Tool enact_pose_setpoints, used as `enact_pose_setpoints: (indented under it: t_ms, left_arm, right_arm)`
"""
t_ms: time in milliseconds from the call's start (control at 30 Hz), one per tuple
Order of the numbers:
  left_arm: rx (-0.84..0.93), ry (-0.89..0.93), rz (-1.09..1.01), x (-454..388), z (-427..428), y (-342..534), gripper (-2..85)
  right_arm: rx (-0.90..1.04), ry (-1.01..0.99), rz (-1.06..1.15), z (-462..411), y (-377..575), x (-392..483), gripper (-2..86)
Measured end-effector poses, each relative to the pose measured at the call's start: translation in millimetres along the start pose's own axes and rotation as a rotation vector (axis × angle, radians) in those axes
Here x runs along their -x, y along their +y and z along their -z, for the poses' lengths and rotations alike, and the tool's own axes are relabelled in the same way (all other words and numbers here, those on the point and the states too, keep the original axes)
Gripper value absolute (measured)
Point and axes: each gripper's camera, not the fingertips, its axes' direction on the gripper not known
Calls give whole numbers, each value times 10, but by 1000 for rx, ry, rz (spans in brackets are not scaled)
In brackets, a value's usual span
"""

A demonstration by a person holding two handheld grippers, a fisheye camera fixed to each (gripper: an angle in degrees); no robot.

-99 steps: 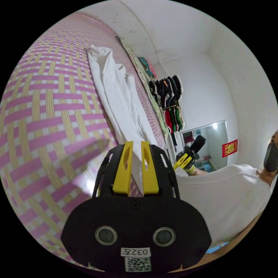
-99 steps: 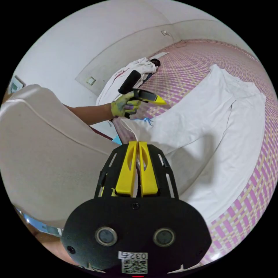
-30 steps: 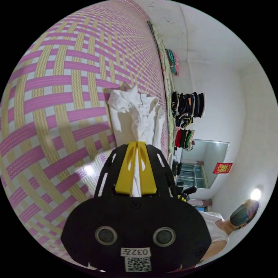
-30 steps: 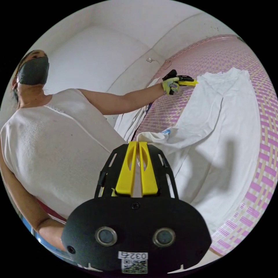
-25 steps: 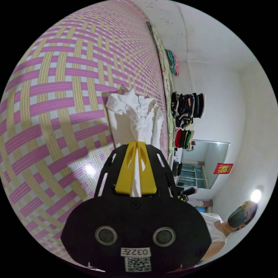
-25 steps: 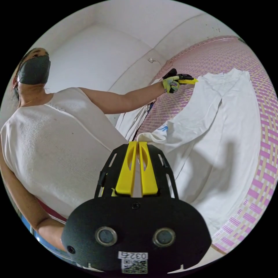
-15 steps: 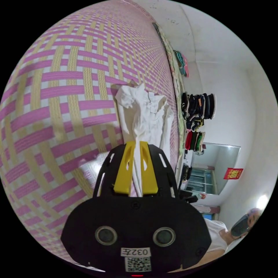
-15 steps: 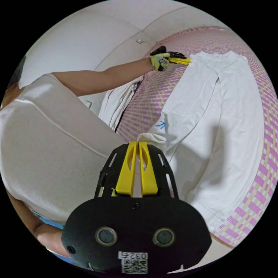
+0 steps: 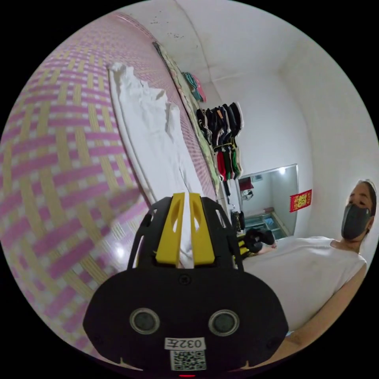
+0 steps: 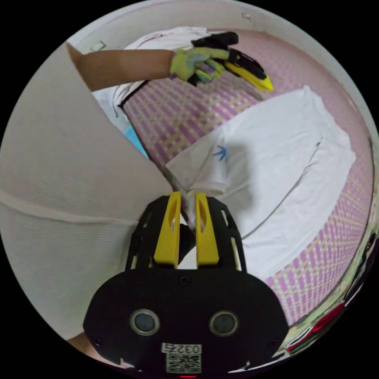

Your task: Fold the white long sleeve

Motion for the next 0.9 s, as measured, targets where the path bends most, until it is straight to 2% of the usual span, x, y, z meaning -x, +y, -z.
enact_pose_setpoints:
  t_ms: [133, 200, 267, 367, 433, 567, 667, 900]
  left_arm:
    - [11, -7, 59, -208, -203, 690, 8]
    - [-1, -35, 91, -334, -284, 907, 11]
    - [-6, -26, 144, -482, -467, 1092, 27]
    - [-39, -90, 209, -707, -680, 1199, 48]
    - [-34, -150, 216, -905, -827, 1216, 59]
    - [74, -412, 151, -1473, -1347, 1245, 79]
    - [90, -534, 153, -1677, -1695, 1322, 82]
    - [31, -682, 190, -1833, -1924, 1375, 33]
  right_arm:
    - [-90, -194, -53, 6, 153, -224, 64]
    - [-140, -250, -152, 40, 288, -479, 60]
    - [-130, -329, -350, -81, 477, -932, 59]
    - [-152, -529, -435, -278, 590, -1311, 70]
    - [-128, -605, -434, -413, 553, -1397, 77]
    - [-71, -683, -381, -636, 441, -1445, 76]
    - [-63, -746, -353, -750, 383, -1483, 65]
    - [-37, -756, -267, -792, 288, -1476, 51]
